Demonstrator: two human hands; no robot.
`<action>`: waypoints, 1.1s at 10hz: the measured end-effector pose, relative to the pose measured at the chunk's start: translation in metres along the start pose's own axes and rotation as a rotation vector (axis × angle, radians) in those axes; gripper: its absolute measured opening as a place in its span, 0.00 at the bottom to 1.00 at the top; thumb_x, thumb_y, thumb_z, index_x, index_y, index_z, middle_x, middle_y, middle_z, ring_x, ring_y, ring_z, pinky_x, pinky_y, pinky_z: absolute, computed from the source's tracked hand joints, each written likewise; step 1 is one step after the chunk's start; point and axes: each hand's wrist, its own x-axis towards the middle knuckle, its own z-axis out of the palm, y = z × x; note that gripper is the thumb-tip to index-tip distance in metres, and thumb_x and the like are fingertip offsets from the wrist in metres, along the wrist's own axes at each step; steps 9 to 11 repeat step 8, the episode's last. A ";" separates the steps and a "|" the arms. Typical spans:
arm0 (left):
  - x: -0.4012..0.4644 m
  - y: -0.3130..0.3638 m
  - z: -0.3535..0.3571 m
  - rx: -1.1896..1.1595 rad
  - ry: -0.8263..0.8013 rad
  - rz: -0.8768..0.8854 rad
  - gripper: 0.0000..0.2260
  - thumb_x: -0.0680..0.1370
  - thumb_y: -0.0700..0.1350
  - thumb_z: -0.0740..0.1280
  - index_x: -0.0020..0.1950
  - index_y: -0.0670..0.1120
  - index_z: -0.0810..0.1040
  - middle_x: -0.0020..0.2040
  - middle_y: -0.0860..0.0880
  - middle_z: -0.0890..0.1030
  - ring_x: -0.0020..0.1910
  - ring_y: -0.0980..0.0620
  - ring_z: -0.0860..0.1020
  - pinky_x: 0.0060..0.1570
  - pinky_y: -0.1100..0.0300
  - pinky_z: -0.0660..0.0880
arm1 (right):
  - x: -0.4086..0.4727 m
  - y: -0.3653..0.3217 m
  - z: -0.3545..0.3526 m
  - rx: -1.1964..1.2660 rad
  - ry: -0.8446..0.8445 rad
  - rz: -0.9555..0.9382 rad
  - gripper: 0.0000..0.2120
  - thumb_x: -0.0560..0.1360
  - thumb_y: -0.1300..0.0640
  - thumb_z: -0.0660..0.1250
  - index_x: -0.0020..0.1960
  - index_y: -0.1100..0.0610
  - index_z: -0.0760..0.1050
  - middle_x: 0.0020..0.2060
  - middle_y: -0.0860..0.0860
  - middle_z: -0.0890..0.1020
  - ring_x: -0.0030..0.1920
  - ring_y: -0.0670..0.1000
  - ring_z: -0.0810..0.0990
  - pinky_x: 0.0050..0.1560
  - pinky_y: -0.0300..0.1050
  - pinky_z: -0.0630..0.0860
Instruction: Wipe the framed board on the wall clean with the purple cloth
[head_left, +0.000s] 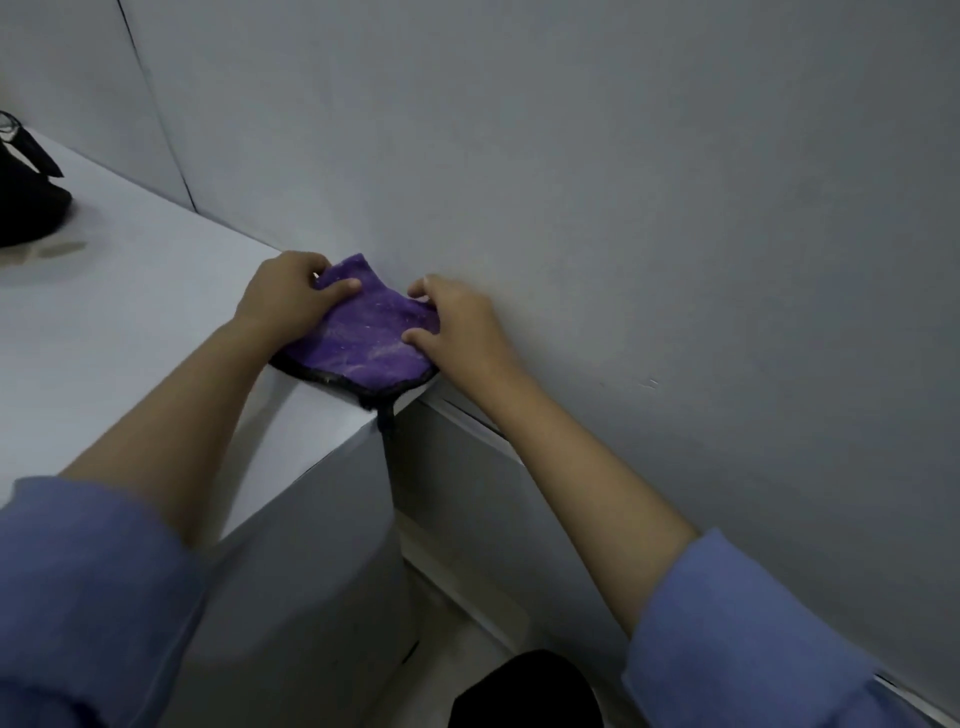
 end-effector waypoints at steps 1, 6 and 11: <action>0.000 -0.005 0.006 0.060 0.035 -0.010 0.18 0.75 0.58 0.65 0.46 0.42 0.78 0.41 0.42 0.79 0.42 0.42 0.76 0.41 0.51 0.73 | -0.004 -0.003 0.003 -0.090 0.095 -0.095 0.18 0.70 0.62 0.73 0.58 0.62 0.75 0.53 0.57 0.78 0.52 0.54 0.76 0.50 0.43 0.73; -0.033 0.007 -0.009 0.223 -0.518 0.135 0.36 0.72 0.70 0.51 0.76 0.55 0.51 0.77 0.53 0.51 0.75 0.51 0.48 0.70 0.41 0.49 | -0.022 -0.007 0.002 -0.055 -0.192 0.033 0.24 0.77 0.48 0.63 0.68 0.62 0.70 0.65 0.57 0.73 0.66 0.56 0.68 0.69 0.49 0.62; -0.050 0.037 0.000 0.092 -0.102 0.296 0.20 0.76 0.51 0.66 0.66 0.47 0.73 0.70 0.44 0.70 0.70 0.45 0.64 0.67 0.44 0.62 | -0.044 -0.013 -0.040 0.089 0.013 0.057 0.12 0.77 0.54 0.65 0.53 0.62 0.77 0.50 0.58 0.81 0.51 0.55 0.78 0.52 0.47 0.73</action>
